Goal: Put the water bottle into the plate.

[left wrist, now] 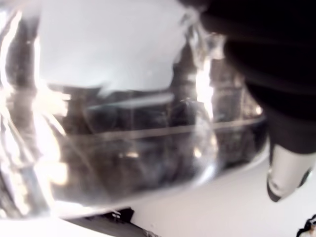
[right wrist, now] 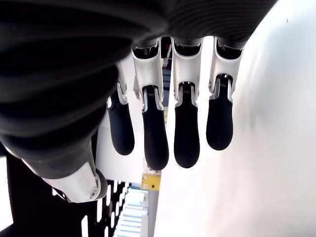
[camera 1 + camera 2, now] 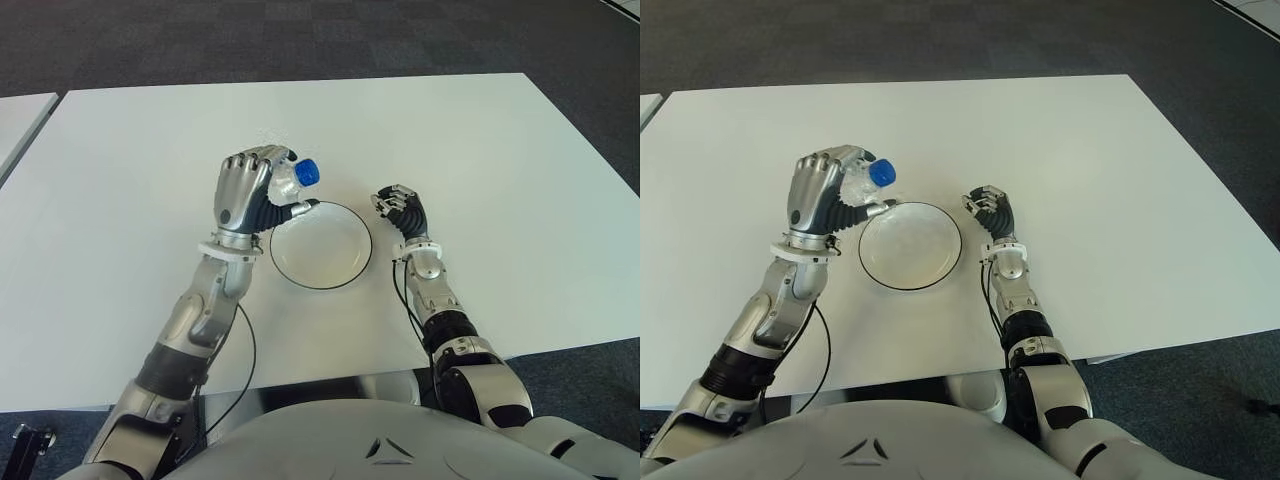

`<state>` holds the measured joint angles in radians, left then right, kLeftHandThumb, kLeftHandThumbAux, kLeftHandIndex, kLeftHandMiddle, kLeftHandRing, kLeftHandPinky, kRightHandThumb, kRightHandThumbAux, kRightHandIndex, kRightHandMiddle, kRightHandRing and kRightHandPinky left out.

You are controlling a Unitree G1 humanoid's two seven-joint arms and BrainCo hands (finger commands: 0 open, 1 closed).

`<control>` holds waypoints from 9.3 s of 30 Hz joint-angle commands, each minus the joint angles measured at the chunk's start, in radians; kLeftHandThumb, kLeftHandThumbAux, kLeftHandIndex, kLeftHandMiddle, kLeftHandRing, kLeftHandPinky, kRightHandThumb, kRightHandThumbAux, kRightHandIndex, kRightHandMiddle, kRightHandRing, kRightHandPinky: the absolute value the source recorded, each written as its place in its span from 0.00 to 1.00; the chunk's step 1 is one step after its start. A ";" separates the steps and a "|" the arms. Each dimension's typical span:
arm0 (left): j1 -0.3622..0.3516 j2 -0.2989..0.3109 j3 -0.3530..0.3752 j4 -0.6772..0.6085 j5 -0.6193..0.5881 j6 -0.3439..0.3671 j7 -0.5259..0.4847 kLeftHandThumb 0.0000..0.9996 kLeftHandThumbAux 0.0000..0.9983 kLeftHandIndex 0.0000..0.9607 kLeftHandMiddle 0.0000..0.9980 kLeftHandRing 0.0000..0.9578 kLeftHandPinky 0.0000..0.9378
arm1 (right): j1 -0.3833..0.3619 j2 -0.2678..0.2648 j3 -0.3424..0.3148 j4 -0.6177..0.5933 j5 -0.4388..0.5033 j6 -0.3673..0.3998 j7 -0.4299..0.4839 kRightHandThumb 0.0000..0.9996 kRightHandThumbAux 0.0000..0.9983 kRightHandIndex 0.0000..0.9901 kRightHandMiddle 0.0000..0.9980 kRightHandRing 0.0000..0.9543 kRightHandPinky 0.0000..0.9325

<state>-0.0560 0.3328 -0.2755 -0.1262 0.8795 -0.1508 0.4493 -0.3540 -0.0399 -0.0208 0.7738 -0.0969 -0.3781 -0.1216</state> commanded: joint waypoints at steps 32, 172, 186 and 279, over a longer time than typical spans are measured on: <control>-0.336 -0.066 -0.250 0.780 0.092 -0.145 0.132 0.85 0.67 0.41 0.54 0.90 0.91 | 0.013 0.005 0.004 0.003 0.000 0.003 0.001 0.71 0.73 0.43 0.53 0.56 0.57; -0.009 -0.110 0.184 0.567 -0.626 -0.382 0.002 0.00 0.51 0.00 0.00 0.00 0.00 | 0.056 -0.003 -0.006 -0.014 0.003 -0.060 0.014 0.69 0.74 0.43 0.53 0.57 0.59; 0.049 -0.196 0.272 0.586 -0.611 -0.379 0.057 0.00 0.69 0.16 0.16 0.14 0.17 | 0.090 0.000 -0.001 0.041 -0.020 -0.196 -0.031 0.70 0.74 0.43 0.55 0.58 0.62; 0.308 -0.329 0.233 0.424 -0.626 -0.234 -0.073 0.70 0.72 0.45 0.80 0.83 0.86 | 0.291 -0.008 -0.053 -0.114 0.013 -0.261 -0.018 0.70 0.73 0.44 0.59 0.62 0.64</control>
<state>0.2208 0.0178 -0.0371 0.2903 0.2560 -0.3980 0.3866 -0.0975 -0.0458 -0.0716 0.6488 -0.0776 -0.6753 -0.1316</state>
